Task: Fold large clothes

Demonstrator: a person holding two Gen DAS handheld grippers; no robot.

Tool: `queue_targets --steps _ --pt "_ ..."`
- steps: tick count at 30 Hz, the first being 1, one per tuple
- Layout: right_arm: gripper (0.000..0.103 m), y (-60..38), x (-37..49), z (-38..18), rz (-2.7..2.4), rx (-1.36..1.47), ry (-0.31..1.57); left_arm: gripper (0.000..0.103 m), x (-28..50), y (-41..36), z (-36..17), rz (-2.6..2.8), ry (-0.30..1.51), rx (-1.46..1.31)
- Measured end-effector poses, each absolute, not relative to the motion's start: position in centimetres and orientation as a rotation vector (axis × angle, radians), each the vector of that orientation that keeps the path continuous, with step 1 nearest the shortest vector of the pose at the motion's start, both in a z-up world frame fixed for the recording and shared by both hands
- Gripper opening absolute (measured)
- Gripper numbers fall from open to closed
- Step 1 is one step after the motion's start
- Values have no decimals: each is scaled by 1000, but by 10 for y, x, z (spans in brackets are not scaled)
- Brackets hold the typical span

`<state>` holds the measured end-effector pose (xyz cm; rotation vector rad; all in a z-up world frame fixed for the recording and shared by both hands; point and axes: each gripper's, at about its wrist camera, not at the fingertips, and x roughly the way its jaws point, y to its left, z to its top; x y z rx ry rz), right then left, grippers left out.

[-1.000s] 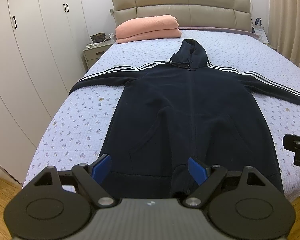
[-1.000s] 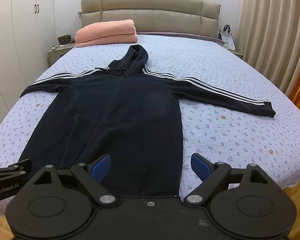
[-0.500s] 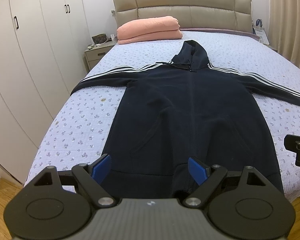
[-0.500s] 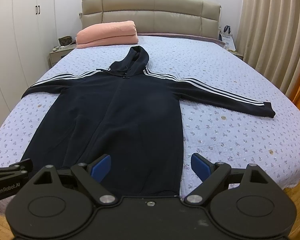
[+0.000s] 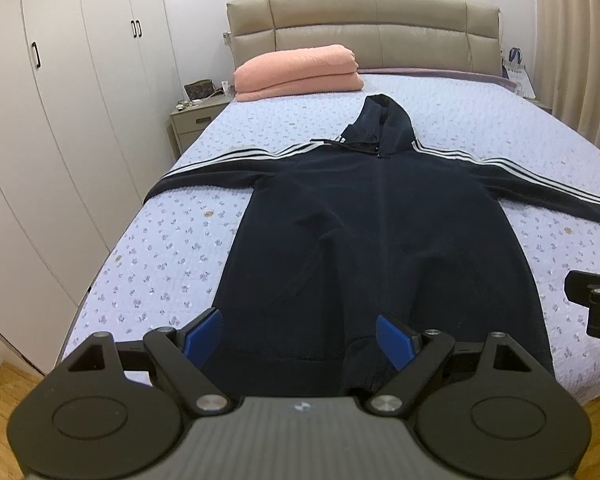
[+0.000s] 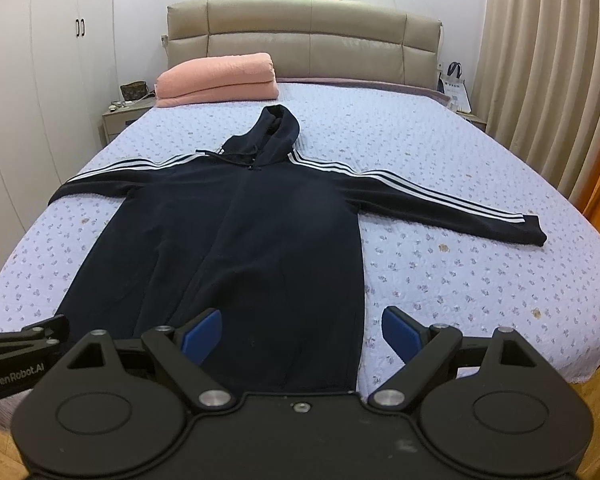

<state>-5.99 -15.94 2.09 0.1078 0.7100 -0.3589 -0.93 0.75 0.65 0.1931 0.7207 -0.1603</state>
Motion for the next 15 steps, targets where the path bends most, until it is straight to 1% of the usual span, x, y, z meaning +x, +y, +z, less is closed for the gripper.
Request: queue_targets --steps 10,15 --pt "103 -156 -75 37 -358 98 667 86 -24 8 25 -168 671 189" --pt "103 -165 -61 30 -350 100 675 88 -14 4 20 -164 673 186"
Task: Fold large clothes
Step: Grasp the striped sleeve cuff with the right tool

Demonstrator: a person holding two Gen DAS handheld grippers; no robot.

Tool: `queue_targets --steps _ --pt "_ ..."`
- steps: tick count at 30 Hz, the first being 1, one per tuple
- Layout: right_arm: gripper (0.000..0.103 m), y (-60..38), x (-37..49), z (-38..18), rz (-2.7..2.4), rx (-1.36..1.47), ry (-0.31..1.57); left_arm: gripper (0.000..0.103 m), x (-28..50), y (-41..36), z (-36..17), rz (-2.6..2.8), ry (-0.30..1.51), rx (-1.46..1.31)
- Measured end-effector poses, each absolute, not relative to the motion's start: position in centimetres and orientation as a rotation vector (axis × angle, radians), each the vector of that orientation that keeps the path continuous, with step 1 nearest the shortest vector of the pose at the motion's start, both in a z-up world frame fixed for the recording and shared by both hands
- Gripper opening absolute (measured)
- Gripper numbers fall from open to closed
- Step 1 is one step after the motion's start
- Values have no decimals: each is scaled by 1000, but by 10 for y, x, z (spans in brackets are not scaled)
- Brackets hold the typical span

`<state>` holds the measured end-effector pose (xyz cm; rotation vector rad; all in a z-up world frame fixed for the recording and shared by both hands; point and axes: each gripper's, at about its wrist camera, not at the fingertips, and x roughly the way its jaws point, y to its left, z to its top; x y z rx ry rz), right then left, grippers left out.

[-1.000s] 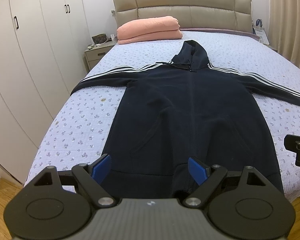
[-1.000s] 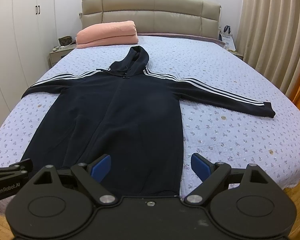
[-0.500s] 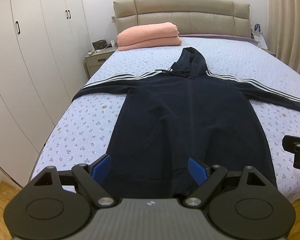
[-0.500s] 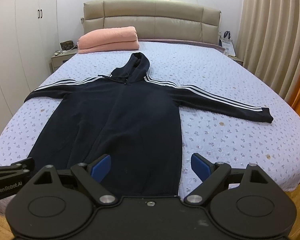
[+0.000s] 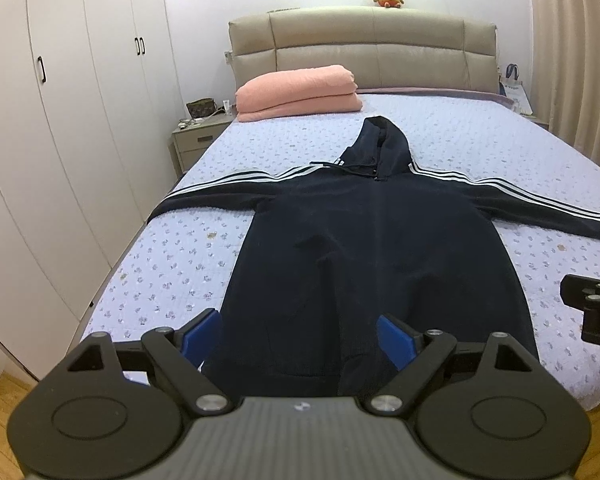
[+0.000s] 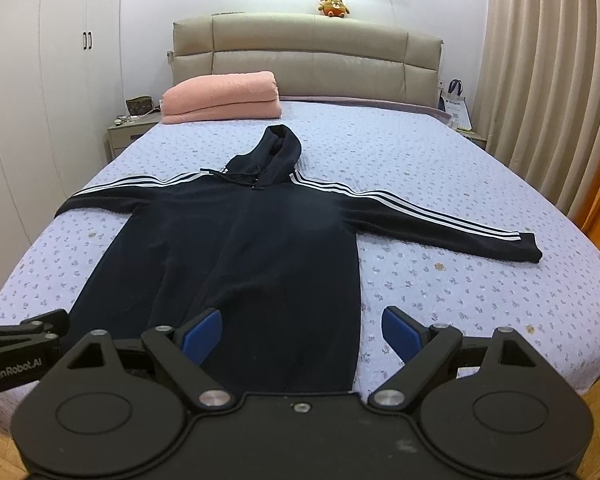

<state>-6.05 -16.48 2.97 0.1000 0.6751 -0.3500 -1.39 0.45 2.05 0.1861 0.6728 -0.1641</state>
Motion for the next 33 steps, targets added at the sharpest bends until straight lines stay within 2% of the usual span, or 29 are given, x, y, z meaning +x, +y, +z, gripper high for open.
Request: queue_targets --steps 5,14,20,27,33 --pt "103 -194 -27 -14 -378 164 694 88 20 -9 -13 -154 710 194" --pt "103 -301 79 -96 -613 271 674 87 152 -82 -68 -246 676 215" --pt "103 -381 114 -96 -745 370 671 85 216 -145 -68 -358 685 259" --pt "103 -511 99 -83 -863 486 670 85 261 -247 -62 -491 742 277" --pt "102 -651 82 -116 -958 659 677 85 283 -344 -77 -538 767 326"
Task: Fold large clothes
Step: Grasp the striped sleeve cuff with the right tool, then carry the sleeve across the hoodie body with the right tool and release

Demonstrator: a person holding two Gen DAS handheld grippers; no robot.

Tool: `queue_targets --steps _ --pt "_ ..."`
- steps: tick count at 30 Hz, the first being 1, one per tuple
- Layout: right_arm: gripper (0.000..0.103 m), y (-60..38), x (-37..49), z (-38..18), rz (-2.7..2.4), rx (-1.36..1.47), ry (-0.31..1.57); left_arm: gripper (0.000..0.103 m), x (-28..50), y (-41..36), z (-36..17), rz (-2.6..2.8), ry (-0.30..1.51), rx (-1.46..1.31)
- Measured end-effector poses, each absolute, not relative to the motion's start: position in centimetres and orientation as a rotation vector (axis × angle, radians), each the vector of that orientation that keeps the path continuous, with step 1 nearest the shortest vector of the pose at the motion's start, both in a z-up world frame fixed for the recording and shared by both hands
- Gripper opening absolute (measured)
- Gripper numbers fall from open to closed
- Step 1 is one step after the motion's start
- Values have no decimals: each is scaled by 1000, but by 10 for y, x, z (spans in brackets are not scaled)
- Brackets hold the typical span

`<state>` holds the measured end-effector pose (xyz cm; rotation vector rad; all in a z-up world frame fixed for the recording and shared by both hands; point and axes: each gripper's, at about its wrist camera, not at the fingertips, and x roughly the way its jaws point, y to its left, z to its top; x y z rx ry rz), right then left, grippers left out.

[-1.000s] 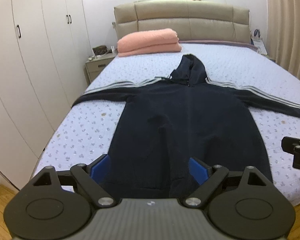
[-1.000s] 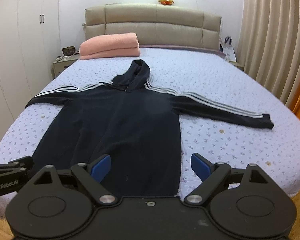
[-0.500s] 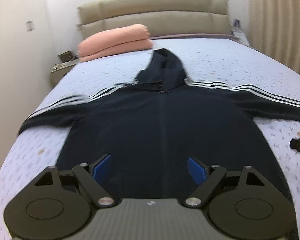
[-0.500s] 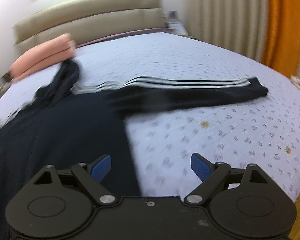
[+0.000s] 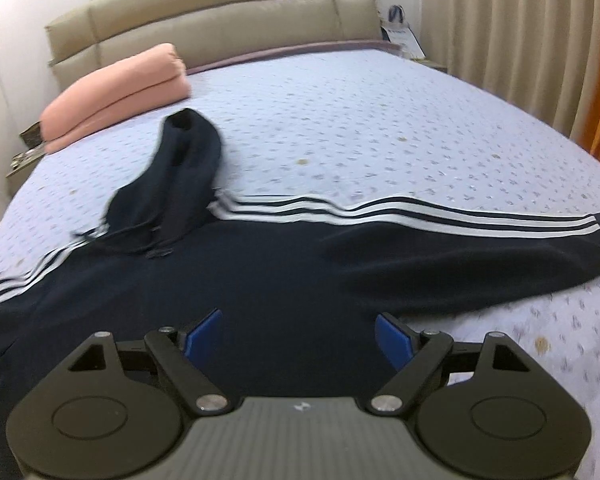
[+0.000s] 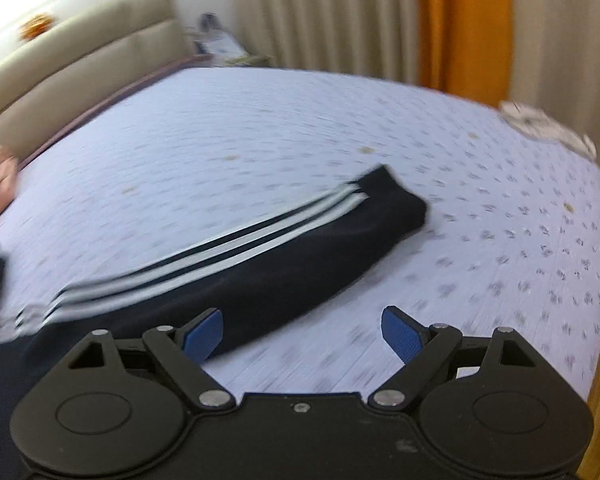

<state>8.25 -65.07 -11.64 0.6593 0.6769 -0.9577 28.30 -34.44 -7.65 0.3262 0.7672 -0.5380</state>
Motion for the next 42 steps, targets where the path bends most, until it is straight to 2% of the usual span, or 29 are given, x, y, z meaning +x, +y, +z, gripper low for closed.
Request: queue_targets --steps 8,12,13,15,16,18,24,30,35,42 --pt "96 -765 74 -173 -1049 910 632 85 318 -440 -123 -579 794 344" --pt "85 -786 89 -185 -1060 869 634 84 326 -470 -140 -592 796 371" --pt "80 -786 95 -184 -1057 836 635 84 328 -475 -143 -590 798 378" --pt "29 -786 106 -185 -1021 794 652 84 331 -481 -149 -585 807 384" --pt "27 -786 109 -186 -1010 784 656 83 334 -484 -152 -589 816 388" --pt "24 -783 112 -183 -1016 766 657 78 338 -488 -159 -600 836 398" --pt "21 -767 114 -165 -982 725 622 79 352 -482 -183 -647 927 340" --pt "21 -727 141 -122 -925 646 568 74 361 -448 -165 -686 916 246" --pt "21 -657 184 -75 -844 570 526 74 372 -367 -136 -667 917 147" --pt "21 -512 281 -41 -676 478 515 74 413 -205 -103 -510 887 144"
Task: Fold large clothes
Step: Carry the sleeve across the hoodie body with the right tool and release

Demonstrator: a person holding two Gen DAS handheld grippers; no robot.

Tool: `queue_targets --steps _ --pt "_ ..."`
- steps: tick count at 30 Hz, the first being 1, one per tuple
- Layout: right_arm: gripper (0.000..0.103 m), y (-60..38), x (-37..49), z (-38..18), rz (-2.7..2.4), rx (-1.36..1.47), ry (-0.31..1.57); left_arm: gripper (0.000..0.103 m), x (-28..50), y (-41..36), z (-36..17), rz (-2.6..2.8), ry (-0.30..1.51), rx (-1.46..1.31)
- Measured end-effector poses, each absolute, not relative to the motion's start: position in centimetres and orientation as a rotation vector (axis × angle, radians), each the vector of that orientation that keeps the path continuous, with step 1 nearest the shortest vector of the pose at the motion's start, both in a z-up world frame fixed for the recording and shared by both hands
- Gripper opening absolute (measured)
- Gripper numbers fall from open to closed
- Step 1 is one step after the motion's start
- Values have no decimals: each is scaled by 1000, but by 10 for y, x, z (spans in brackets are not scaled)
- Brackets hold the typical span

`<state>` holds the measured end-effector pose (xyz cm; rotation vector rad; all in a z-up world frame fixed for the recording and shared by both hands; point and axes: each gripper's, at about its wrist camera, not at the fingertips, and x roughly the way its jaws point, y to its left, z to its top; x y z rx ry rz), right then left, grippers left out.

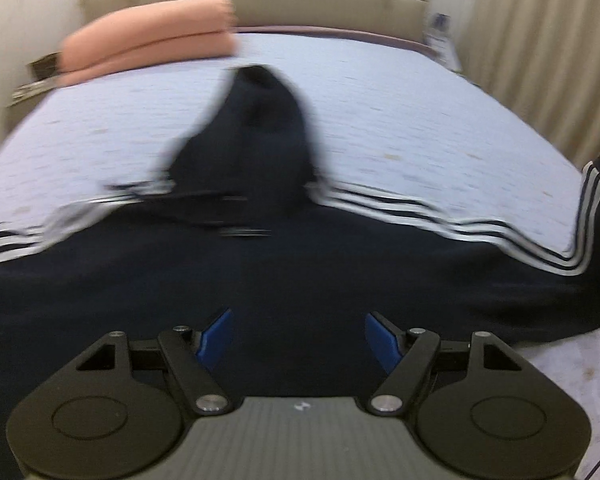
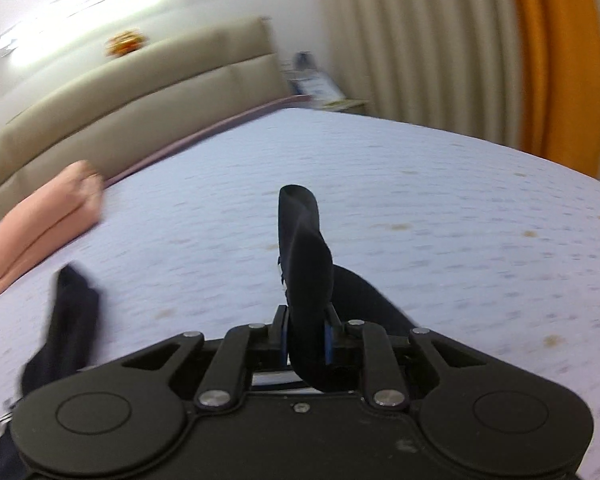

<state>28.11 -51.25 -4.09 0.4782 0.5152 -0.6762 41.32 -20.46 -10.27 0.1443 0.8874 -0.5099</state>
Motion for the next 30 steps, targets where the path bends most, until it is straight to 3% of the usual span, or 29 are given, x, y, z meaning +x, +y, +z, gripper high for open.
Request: queue_targets --steps 12,26,28,30 --pt "21 -253 455 -50 -301 345 568 74 491 10 -82 -229 858 63" --pt "22 -87 540 -113 -54 182 726 74 501 72 -111 -141 870 17" --pt "34 -83 547 -128 -2 166 806 74 501 70 -116 -142 878 17" --pt "57 -94 544 -133 50 215 862 74 501 65 -117 -149 881 15"
